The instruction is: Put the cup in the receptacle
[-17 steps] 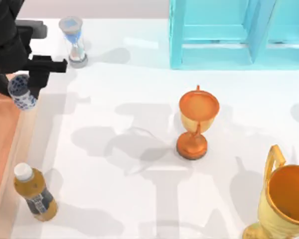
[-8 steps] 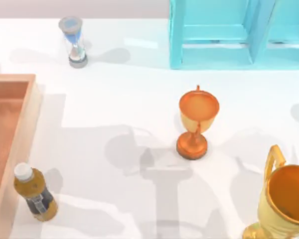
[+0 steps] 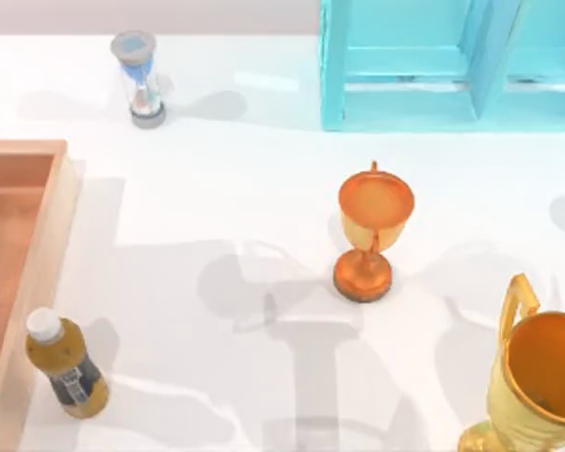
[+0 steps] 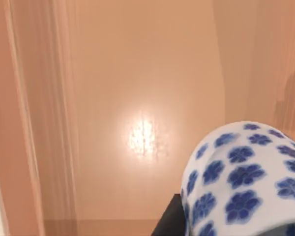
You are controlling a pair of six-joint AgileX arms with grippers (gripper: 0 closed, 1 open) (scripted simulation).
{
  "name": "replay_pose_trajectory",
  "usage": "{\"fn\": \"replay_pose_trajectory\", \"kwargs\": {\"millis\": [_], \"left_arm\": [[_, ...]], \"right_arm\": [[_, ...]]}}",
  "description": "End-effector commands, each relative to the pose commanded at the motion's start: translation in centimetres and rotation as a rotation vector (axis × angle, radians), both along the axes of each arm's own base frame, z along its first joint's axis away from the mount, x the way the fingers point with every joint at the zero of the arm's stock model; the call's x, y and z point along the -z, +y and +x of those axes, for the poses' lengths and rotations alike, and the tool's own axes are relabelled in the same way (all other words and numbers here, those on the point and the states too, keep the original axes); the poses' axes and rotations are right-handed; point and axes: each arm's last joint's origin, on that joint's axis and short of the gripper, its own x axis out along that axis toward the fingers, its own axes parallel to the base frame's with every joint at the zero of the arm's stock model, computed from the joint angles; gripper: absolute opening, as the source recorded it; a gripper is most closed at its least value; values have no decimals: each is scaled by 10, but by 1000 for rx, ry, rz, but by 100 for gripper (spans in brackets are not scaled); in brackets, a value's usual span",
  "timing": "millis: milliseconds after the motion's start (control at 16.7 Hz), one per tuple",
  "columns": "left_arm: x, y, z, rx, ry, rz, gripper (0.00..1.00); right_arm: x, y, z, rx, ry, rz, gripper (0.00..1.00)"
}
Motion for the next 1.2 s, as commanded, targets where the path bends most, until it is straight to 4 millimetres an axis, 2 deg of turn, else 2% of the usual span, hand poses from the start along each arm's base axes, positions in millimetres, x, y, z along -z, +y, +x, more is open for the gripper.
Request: {"fn": "replay_pose_trajectory", "kwargs": {"millis": [420, 720, 1200], "left_arm": [[50, 1, -1, -4, -1, -2, 0], [55, 1, -2, -4, -2, -2, 0], [55, 1, -2, -4, -2, -2, 60]], "right_arm": [[0, 0, 0, 0, 0, 0, 100], [0, 0, 0, 0, 0, 0, 100], [0, 0, 0, 0, 0, 0, 100]]}}
